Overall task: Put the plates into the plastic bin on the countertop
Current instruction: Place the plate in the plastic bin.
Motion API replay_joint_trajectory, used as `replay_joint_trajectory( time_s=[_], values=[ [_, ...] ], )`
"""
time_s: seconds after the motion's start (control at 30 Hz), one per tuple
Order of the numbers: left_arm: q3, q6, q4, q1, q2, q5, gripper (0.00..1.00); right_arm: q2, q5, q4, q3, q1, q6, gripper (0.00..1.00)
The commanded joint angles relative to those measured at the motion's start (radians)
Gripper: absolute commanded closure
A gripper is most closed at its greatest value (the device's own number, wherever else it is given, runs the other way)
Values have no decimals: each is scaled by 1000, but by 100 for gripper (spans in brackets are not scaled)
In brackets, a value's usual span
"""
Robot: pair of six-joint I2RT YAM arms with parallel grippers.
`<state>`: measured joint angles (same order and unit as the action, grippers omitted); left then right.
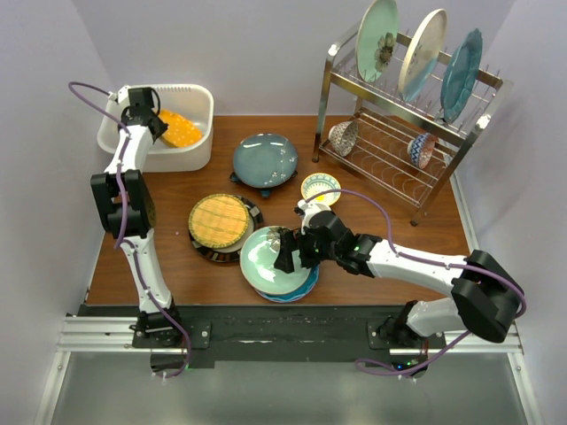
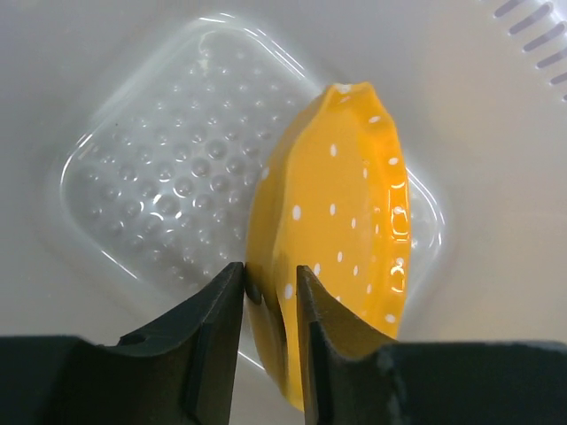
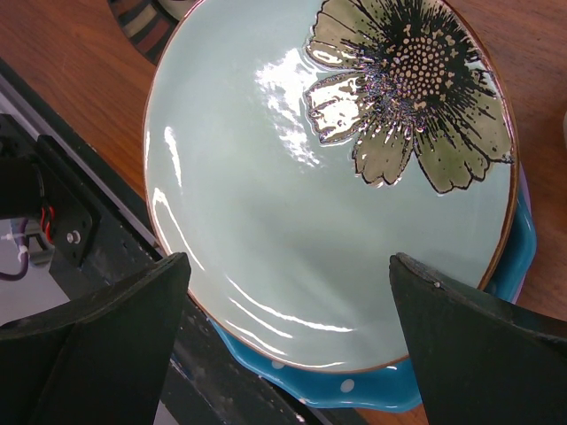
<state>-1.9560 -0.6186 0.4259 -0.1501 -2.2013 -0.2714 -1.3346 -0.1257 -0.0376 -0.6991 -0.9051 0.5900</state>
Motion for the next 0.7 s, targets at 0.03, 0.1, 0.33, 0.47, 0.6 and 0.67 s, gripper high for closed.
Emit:
replay_joint_trajectory(
  time_s=[0.03,0.1,0.33,0.47,0.6,0.67],
  values=[
    [-34,28,-55,-3,12,-38,60,34,-5,18,-7,-6,-15,1],
    [-34,33,-49,-8,11,-45,58,35,-3,19,-7,-6,-15,1],
    [-30,34,-27,-16,-3,-20,56,37,-9,21,-2,-6,-13,1],
    [-30,37,-29,-17,-5,-2,52,41,-5,19,0,-6,-13,1],
    [-29,43,-33,-16,5,18,47,41,-6,19,0,-8,-12,1],
    [-30,48,-35,-16,14,24,44,43,-6,21,1,-8,-10,1]
  ],
)
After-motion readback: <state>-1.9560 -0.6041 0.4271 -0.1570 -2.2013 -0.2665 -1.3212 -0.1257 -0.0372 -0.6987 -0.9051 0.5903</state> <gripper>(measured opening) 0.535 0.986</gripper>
